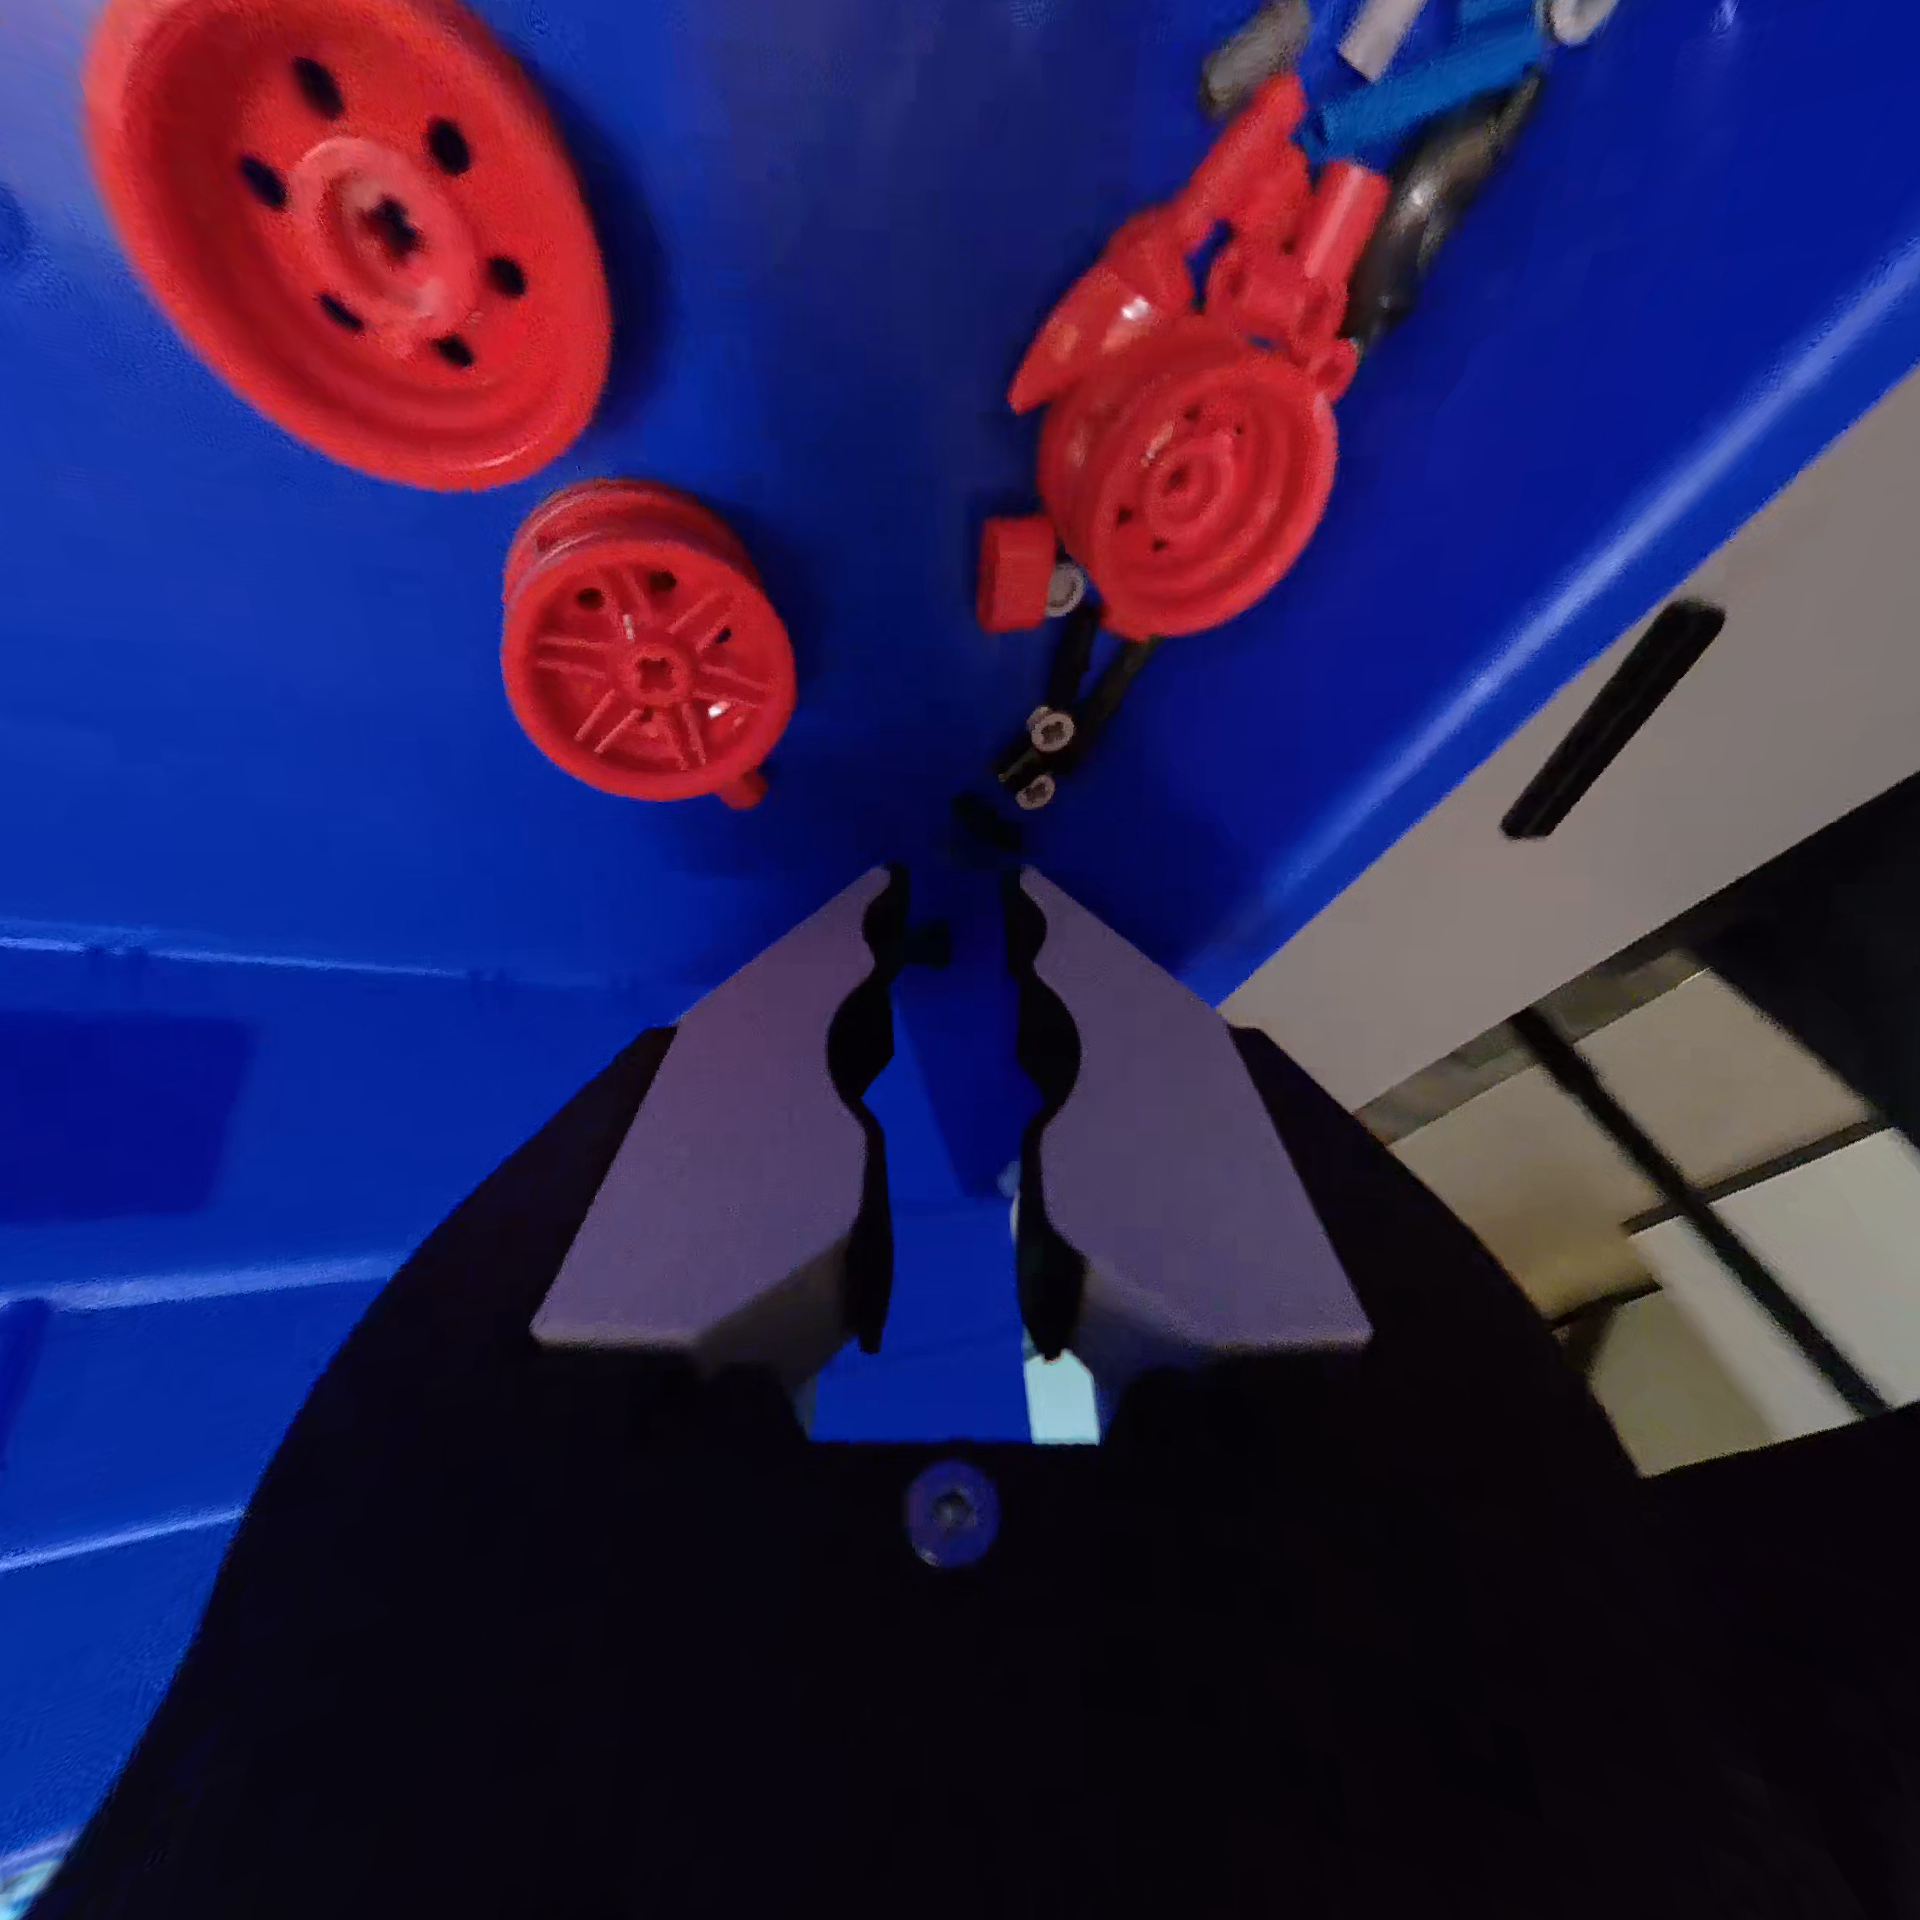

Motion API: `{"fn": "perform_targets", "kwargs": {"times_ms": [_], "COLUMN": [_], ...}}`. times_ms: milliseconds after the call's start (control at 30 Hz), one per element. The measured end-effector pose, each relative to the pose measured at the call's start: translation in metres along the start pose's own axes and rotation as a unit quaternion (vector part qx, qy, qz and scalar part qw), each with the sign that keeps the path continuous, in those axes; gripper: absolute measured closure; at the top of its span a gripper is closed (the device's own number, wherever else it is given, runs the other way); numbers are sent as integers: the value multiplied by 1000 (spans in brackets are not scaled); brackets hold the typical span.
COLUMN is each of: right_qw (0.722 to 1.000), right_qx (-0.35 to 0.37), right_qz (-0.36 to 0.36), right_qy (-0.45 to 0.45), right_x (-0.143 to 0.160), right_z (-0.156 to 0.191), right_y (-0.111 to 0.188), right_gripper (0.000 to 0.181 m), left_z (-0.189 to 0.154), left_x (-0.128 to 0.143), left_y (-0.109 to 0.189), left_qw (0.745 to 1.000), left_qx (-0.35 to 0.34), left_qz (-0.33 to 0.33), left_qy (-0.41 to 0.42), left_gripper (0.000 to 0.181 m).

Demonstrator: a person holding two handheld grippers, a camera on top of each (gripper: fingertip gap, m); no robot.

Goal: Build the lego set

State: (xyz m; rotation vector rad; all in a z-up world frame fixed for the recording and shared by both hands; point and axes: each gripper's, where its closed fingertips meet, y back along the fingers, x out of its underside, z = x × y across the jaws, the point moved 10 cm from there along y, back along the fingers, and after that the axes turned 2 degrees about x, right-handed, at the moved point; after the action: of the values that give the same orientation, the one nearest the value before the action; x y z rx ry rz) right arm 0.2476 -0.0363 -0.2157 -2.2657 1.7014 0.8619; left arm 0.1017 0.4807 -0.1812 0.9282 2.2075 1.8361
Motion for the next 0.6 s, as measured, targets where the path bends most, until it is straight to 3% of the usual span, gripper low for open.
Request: {"fn": "perform_targets", "kwargs": {"times_ms": [100, 300, 600], "right_qw": [1000, 1000, 1000], "right_qx": [-1, -6, -14], "right_qz": [-2, 1, -12], "right_qy": [1, 7, -3], "right_x": [0, 0, -1], "right_z": [0, 2, 0], "right_y": [0, -1, 1], "right_gripper": [177, 176, 175], "left_z": [1, -8, -12], "left_x": [2, -1, 11], "left_y": [-4, -7, -8], "left_qw": [999, 997, 995], "left_qx": [-6, -67, -97], "left_qz": [16, 34, -30], "left_qy": [38, 34, 25], "left_gripper": [171, 177, 179]}}
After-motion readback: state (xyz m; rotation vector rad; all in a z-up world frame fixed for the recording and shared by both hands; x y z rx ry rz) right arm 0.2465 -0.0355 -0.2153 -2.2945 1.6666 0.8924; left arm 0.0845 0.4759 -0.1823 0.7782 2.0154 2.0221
